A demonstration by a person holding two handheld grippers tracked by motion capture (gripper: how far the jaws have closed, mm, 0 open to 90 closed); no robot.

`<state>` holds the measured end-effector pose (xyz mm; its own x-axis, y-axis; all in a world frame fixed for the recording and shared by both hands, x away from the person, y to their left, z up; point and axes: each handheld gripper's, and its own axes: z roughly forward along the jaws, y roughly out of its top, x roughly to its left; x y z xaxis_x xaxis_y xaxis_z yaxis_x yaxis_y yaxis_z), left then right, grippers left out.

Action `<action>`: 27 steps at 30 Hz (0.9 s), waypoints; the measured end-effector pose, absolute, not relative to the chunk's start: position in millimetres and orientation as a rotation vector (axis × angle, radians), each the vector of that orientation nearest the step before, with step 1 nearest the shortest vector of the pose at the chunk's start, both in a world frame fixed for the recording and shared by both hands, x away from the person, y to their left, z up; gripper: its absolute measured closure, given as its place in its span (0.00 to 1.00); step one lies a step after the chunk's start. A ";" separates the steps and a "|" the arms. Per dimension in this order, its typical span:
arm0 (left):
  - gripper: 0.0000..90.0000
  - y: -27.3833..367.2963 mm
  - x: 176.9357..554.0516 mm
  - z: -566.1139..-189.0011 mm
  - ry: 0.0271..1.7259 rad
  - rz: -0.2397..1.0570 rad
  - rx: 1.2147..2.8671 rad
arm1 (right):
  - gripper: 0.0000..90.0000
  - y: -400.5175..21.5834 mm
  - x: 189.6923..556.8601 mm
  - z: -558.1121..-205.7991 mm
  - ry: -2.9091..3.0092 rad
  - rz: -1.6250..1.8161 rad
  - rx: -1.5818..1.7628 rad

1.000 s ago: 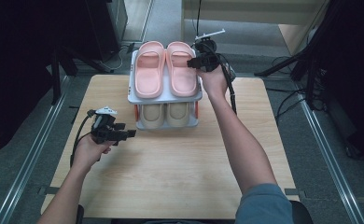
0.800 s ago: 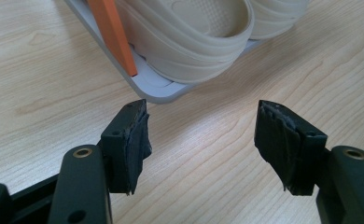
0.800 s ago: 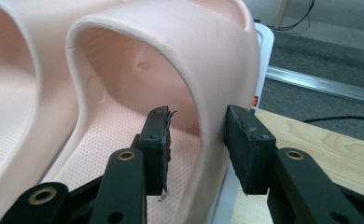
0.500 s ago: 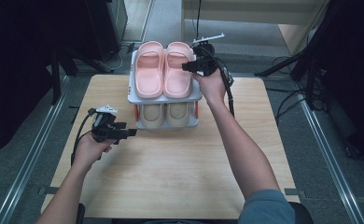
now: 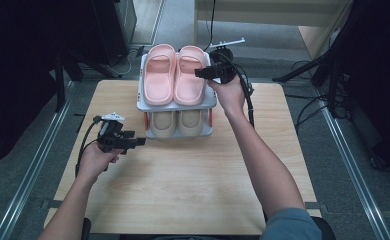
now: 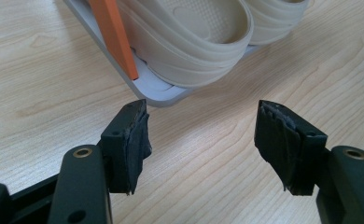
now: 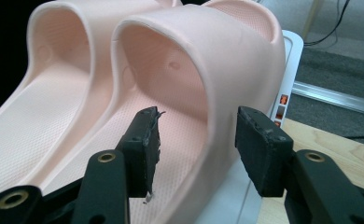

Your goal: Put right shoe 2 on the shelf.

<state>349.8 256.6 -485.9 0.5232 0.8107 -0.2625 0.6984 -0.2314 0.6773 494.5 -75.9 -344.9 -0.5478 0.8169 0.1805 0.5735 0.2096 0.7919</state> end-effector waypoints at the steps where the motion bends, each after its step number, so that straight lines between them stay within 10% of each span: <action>1: 0.39 257.0 349.9 -485.6 1.229 0.181 1.989 | 0.56 -77.7 492.2 -344.0 2.215 1.262 1.300; 27: 0.39 255.4 349.2 -484.9 1.230 0.176 1.981 | 0.62 -121.5 422.5 -351.9 2.311 1.310 1.076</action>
<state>349.2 255.4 -484.9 0.5214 0.8093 -0.2706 0.7012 -0.2256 0.6763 422.5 -121.5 -351.9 -0.6857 0.7184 0.1174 0.4699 0.3137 0.8251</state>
